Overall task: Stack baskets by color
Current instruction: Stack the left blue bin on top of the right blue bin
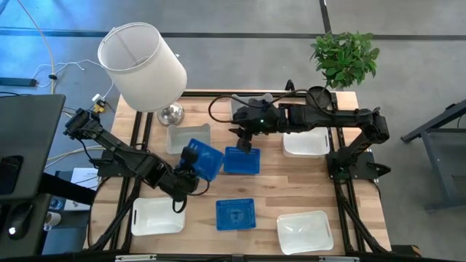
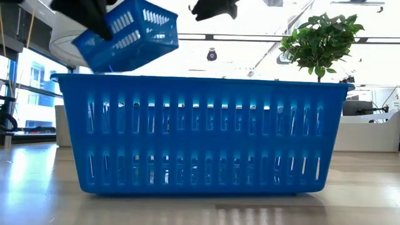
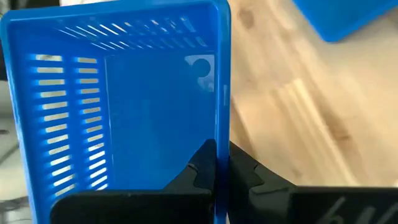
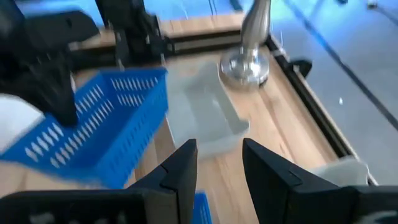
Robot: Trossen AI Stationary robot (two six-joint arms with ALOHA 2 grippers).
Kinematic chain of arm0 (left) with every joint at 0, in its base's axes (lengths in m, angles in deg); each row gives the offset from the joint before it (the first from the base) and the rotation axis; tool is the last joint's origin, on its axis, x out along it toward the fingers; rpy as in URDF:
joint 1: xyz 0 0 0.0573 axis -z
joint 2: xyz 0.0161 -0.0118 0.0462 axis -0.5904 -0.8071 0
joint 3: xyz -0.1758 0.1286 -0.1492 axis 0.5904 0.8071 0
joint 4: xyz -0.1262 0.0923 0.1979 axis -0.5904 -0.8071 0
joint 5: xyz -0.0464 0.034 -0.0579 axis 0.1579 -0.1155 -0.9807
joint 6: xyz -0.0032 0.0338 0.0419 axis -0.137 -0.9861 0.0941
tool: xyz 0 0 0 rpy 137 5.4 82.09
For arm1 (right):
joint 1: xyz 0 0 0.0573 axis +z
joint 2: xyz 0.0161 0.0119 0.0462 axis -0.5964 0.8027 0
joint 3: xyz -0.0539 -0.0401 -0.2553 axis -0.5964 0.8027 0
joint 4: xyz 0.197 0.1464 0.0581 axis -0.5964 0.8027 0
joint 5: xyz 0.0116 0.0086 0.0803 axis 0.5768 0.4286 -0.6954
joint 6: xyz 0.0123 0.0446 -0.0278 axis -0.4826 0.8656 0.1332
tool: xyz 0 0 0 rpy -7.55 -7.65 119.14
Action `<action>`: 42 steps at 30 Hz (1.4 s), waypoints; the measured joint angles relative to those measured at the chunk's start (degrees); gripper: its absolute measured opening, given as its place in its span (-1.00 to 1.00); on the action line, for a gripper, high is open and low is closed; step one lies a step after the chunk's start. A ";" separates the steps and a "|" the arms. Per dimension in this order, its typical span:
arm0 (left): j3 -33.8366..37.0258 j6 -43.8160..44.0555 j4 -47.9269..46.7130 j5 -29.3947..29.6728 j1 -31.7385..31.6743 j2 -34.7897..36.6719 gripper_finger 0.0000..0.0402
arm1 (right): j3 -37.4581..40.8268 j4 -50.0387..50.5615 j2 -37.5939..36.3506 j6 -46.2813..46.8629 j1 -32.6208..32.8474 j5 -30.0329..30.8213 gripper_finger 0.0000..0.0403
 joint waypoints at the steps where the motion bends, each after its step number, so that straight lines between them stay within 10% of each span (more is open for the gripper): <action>1: -0.34 -1.27 0.01 0.21 -0.57 0.00 -1.00 | 0.00 -1.01 0.00 -0.21 -0.11 -0.01 -0.43; 20: -0.97 -11.45 -3.60 0.74 -12.08 0.00 -1.00 | 0.00 -5.29 0.02 -4.97 -5.85 -7.43 -0.43; 42: -0.95 -7.61 -10.34 2.61 -9.81 -13.78 -1.00 | 2.14 -2.43 6.19 -5.73 -2.52 -7.01 -0.16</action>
